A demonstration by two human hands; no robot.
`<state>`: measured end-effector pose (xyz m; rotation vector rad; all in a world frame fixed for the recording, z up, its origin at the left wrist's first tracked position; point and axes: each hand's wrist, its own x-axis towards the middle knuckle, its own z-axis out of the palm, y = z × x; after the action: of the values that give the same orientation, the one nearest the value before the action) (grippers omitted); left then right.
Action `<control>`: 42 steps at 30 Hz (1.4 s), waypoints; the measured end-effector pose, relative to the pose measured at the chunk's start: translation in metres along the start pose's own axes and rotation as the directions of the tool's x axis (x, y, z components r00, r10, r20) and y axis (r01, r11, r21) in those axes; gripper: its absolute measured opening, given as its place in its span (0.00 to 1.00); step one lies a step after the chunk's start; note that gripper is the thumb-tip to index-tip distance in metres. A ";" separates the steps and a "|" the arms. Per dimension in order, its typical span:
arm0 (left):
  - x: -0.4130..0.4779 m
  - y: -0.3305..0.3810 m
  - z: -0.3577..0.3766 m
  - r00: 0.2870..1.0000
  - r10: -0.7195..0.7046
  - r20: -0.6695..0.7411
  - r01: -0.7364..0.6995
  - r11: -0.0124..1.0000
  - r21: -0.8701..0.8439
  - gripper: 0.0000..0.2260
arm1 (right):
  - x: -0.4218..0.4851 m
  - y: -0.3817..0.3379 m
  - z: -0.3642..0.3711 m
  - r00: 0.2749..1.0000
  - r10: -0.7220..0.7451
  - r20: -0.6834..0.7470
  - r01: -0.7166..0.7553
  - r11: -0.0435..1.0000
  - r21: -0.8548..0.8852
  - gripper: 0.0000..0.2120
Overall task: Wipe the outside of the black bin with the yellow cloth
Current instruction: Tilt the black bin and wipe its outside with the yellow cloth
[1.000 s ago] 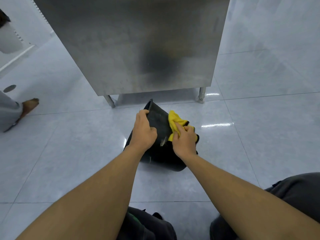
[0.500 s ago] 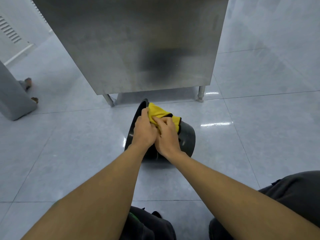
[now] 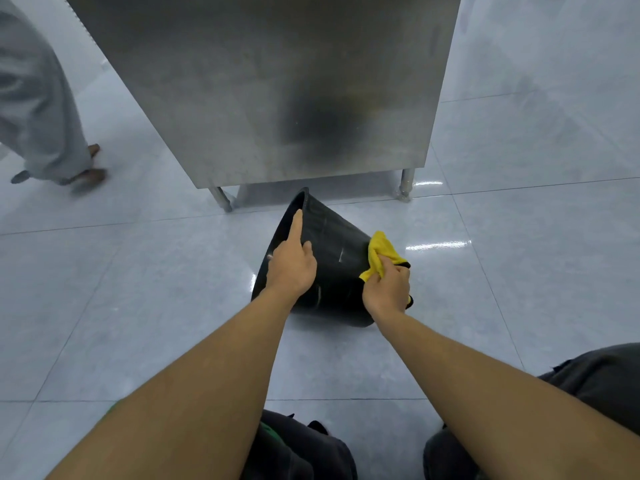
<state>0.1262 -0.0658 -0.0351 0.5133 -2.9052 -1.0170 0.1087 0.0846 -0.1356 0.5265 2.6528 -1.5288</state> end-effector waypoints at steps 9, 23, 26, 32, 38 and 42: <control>0.003 0.000 0.003 0.992 -0.075 -0.102 0.064 0.992 -0.108 0.25 | -0.028 -0.066 0.017 0.832 -0.524 0.184 0.507 0.852 0.131 0.17; 0.002 -0.010 0.003 0.998 -0.063 0.017 0.061 0.991 0.115 0.39 | -0.012 -0.012 -0.002 0.985 -0.156 0.073 0.162 0.984 -0.080 0.17; 0.000 -0.002 0.003 0.998 -0.043 0.042 0.040 0.996 0.083 0.41 | -0.017 -0.032 0.004 0.932 -0.342 0.119 0.350 0.935 -0.055 0.19; 0.000 0.001 0.001 0.999 0.011 0.034 -0.010 1.000 -0.013 0.35 | -0.018 -0.057 0.019 0.820 -0.542 0.183 0.539 0.839 0.071 0.17; 0.000 -0.003 -0.001 1.000 0.002 -0.014 -0.002 1.000 -0.003 0.26 | 0.002 -0.025 0.004 0.974 -0.209 0.082 0.218 0.970 -0.112 0.19; 0.008 -0.002 -0.005 0.999 -0.034 -0.030 0.036 0.998 0.051 0.30 | 0.002 0.000 -0.001 0.998 -0.041 0.041 0.044 0.995 -0.086 0.21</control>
<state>0.1203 -0.0727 -0.0337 0.5784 -2.9138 -0.9326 0.1069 0.0863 -0.1356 0.4334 2.7026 -1.4107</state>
